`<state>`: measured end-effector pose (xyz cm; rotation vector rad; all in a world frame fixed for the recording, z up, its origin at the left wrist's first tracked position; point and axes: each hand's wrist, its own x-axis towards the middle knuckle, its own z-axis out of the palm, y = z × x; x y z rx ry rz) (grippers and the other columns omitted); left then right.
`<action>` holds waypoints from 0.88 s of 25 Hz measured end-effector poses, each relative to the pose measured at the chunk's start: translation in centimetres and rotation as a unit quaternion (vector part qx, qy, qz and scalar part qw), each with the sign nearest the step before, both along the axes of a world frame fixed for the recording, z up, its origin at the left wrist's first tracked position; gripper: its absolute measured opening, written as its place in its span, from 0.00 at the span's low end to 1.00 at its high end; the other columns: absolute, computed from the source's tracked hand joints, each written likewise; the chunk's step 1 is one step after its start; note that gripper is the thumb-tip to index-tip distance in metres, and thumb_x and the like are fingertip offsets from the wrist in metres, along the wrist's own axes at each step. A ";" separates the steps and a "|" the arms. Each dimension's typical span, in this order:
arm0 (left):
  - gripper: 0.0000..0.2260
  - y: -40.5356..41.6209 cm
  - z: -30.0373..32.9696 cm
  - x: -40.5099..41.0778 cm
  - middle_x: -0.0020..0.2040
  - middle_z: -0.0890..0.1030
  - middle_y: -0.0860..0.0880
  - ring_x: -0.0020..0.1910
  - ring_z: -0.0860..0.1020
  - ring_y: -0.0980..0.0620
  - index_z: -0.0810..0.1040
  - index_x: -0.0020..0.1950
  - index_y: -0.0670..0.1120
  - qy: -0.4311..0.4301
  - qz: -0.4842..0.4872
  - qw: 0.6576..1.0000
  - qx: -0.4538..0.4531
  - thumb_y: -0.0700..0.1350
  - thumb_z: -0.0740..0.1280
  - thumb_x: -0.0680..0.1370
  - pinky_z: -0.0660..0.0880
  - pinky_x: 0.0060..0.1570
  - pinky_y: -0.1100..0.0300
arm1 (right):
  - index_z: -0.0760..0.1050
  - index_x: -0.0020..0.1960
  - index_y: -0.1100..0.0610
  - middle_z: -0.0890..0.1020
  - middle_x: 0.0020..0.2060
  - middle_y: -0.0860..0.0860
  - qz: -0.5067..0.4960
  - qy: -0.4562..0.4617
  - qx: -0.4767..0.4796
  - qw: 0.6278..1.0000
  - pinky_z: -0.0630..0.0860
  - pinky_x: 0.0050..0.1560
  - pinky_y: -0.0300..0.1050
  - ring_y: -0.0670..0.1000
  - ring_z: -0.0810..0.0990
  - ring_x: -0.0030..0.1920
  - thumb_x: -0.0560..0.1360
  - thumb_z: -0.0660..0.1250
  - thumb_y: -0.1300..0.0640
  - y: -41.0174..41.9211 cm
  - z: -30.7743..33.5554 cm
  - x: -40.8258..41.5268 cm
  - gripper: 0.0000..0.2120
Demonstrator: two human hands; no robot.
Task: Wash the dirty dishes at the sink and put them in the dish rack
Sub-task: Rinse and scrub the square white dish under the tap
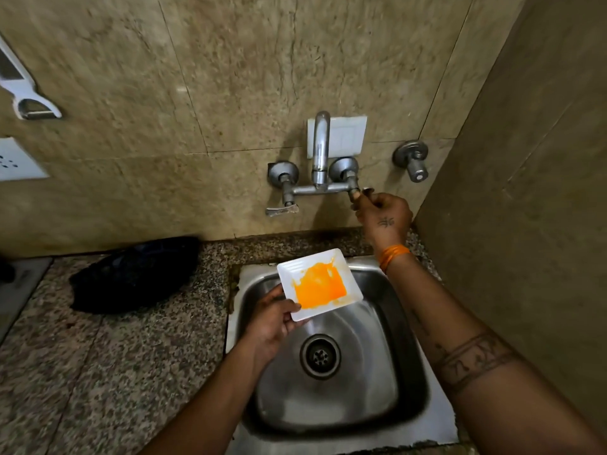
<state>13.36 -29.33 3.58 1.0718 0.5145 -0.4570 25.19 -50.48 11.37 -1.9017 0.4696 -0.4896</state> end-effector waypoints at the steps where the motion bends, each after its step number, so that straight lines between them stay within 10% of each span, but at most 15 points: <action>1: 0.25 -0.2 -0.1 0.2 0.55 0.87 0.42 0.48 0.86 0.43 0.77 0.69 0.44 0.002 0.002 1.000 -0.004 0.25 0.60 0.76 0.84 0.48 0.48 | 0.84 0.38 0.56 0.85 0.31 0.51 0.004 -0.004 0.019 1.000 0.82 0.45 0.57 0.53 0.85 0.36 0.69 0.71 0.37 -0.2 0.0 -0.2 0.21; 4: 0.25 -0.5 -0.1 0.8 0.61 0.85 0.39 0.48 0.86 0.43 0.76 0.70 0.43 -0.001 0.009 1.000 -0.014 0.25 0.60 0.76 0.85 0.47 0.50 | 0.84 0.56 0.54 0.86 0.47 0.49 0.058 -0.017 0.035 0.998 0.81 0.52 0.45 0.45 0.82 0.46 0.76 0.73 0.44 0.5 0.4 -3.6 0.16; 7: 0.24 -0.5 -0.2 1.4 0.58 0.85 0.38 0.46 0.87 0.44 0.77 0.69 0.40 -0.006 0.010 1.000 -0.018 0.25 0.61 0.76 0.85 0.46 0.51 | 0.73 0.73 0.57 0.79 0.67 0.52 0.210 -0.002 -0.146 0.967 0.71 0.65 0.41 0.49 0.77 0.65 0.81 0.64 0.40 2.5 -1.9 -10.1 0.28; 12: 0.22 -0.3 -0.5 2.4 0.51 0.87 0.41 0.44 0.87 0.45 0.79 0.67 0.39 -0.016 -0.008 1.000 0.009 0.25 0.61 0.76 0.85 0.44 0.51 | 0.49 0.83 0.61 0.48 0.82 0.58 0.426 0.117 -0.470 0.764 0.46 0.81 0.60 0.59 0.49 0.82 0.75 0.51 0.26 3.0 -8.8 -13.1 0.50; 22: 0.22 1.1 -0.7 3.8 0.50 0.88 0.43 0.45 0.87 0.44 0.81 0.63 0.40 -0.044 -0.015 0.999 0.023 0.24 0.60 0.75 0.85 0.42 0.51 | 0.48 0.83 0.62 0.50 0.81 0.61 0.402 0.079 -0.497 0.765 0.43 0.79 0.53 0.59 0.49 0.82 0.72 0.71 0.37 2.9 -9.8 -9.2 0.53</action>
